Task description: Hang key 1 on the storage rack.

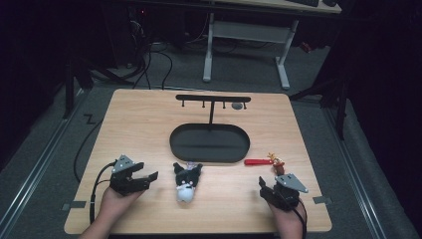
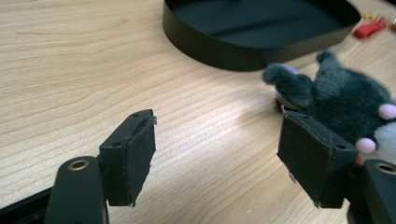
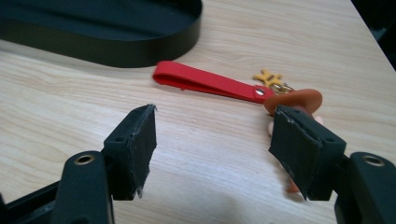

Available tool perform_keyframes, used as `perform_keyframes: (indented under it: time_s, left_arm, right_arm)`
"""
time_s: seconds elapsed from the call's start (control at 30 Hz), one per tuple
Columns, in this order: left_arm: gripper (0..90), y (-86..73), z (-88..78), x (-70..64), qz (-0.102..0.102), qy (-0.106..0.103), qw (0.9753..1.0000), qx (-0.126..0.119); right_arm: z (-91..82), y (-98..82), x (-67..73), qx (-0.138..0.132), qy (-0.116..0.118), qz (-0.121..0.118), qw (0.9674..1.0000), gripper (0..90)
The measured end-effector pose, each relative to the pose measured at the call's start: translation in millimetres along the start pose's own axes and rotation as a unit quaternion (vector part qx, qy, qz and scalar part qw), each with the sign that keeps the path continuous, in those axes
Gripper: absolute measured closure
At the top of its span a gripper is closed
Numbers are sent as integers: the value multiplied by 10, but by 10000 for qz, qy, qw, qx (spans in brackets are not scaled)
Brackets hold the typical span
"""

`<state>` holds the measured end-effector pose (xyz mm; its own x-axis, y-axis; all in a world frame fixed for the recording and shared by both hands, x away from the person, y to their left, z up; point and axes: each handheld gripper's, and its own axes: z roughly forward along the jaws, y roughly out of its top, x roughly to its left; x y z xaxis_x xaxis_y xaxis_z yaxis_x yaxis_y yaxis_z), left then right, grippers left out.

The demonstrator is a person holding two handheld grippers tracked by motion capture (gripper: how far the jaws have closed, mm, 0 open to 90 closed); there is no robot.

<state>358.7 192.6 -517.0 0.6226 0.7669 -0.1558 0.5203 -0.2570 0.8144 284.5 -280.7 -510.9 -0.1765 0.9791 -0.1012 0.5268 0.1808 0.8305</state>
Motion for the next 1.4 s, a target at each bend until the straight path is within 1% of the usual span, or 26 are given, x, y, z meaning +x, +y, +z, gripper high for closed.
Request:
perform_keyframes:
  time_s: [0.03, 0.1, 0.13, 0.23, 0.3, 0.33, 0.4, 0.5, 0.57, 0.63, 0.73, 0.83, 0.9, 0.93, 0.97, 1.03, 1.13, 1.2, 1.23, 1.27, 1.33, 1.4]
  left_arm:
    - [279, 8, 3, -7, 43, 5, 10000, -6]
    - [279, 22, 16, -12, 39, -29, 10000, -28]
    - [280, 24, 29, -13, 51, -15, 10000, -32]
    - [281, 22, 62, -11, 118, 47, 9999, 40]
    - [282, 22, 66, -7, 118, 63, 9999, 45]
    - [282, 22, 66, -6, 102, 80, 9999, 22]
    - [283, 24, 61, 1, 86, 90, 9999, 23]
    - [282, 18, 63, 9, 104, 108, 9999, 77]
    - [282, 13, 68, 5, 122, 129, 9998, 85]
    - [280, 9, 77, 1, 165, 136, 9997, 138]
    - [279, 3, 86, -9, 203, 146, 9995, 184]
    - [279, 3, 81, -11, 212, 153, 9995, 166]
    - [279, 3, 78, -8, 208, 148, 9995, 165]
    - [279, 4, 77, -6, 210, 151, 9995, 168]
    - [279, 3, 76, -4, 210, 153, 9995, 163]
    - [279, 5, 73, 1, 214, 148, 9995, 171]
    - [279, 1, 80, 0, 238, 142, 9994, 187]
    - [278, -2, 84, -12, 296, 147, 9993, 185]
    - [278, -1, 80, -17, 319, 145, 9992, 178]
    - [276, 2, 74, -20, 332, 135, 9992, 154]
    - [273, 11, 53, -17, 302, 29, 9995, 88]
    - [275, 20, 31, -20, 288, 17, 9996, 11]
  right_arm:
    - [13, -11, 26, -22, 60, -114, 9999, 309]
    - [21, -18, 35, -17, 71, -123, 9999, 307]
    - [31, -20, 31, -6, 97, -171, 9998, 302]
    - [47, -32, 32, 41, 166, -186, 9997, 300]
    - [53, -44, 38, 30, 214, -204, 9996, 302]
    - [59, -51, 35, 52, 235, -263, 9994, 302]
    - [71, -67, 37, 98, 286, -283, 9991, 306]
    - [88, -74, 40, 158, 353, -322, 9987, 323]
    - [87, -63, 34, 149, 387, -284, 9987, 329]
    - [83, -49, 31, 179, 524, -225, 9982, 344]
    - [91, -48, 41, 233, 579, -280, 9977, 343]
    - [104, -49, 74, 299, 620, -409, 9968, 340]
    - [105, -46, 82, 313, 640, -401, 9967, 339]
    - [112, -43, 89, 315, 763, -328, 9961, 328]
    - [112, -43, 89, 315, 763, -328, 9961, 328]
    - [119, -37, 90, 386, 837, -201, 9955, 326]
    - [126, -28, 90, 436, 886, -205, 9949, 323]
    - [127, -21, 101, 492, 900, -198, 9945, 317]
    - [127, -17, 104, 499, 915, -236, 9943, 315]
    - [126, -11, 109, 515, 922, -253, 9941, 312]
    - [122, 1, 121, 544, 947, -219, 9938, 311]
    - [119, 5, 141, 572, 939, -269, 9936, 314]
